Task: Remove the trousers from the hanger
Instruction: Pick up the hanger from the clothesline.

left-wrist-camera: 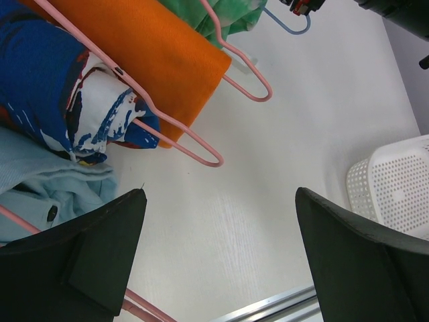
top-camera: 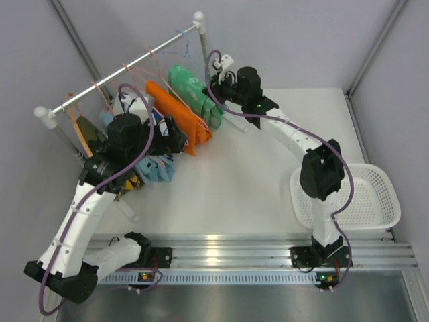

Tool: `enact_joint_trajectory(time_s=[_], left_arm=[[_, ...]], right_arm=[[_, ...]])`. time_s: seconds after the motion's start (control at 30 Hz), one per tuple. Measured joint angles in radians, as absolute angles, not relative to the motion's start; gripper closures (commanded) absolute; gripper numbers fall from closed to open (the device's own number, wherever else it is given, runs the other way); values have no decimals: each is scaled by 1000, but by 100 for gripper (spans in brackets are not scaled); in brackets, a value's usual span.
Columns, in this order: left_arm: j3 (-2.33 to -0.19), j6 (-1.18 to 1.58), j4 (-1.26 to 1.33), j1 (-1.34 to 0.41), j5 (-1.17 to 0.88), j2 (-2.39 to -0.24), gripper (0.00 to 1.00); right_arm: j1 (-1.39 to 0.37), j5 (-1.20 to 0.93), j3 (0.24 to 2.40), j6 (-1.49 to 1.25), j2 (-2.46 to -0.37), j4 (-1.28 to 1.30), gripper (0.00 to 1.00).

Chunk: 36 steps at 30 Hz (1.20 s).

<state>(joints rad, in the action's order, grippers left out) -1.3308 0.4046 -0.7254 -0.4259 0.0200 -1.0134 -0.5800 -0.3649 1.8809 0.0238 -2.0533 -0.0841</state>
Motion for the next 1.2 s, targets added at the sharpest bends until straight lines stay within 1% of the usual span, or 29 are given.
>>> enact_joint_trajectory(time_s=[0.33, 0.57, 0.77, 1.03, 1.2], left_arm=[[-1331, 396, -725, -426, 20, -1026, 2], [-1331, 391, -725, -426, 19, -1026, 2], [-1331, 390, -725, -426, 19, -1026, 2], [-1331, 387, -724, -426, 11, -1025, 2], [-1340, 382, -719, -426, -19, -1028, 2]], right_arm=[[-581, -314, 1905, 20, -2053, -57, 100], [-582, -265, 1916, -31, -2049, -50, 100], [-583, -244, 1972, -71, -2044, 16, 100], [-585, -237, 1970, -81, -1980, 101, 100], [-585, -237, 1910, -79, -1892, 97, 100]])
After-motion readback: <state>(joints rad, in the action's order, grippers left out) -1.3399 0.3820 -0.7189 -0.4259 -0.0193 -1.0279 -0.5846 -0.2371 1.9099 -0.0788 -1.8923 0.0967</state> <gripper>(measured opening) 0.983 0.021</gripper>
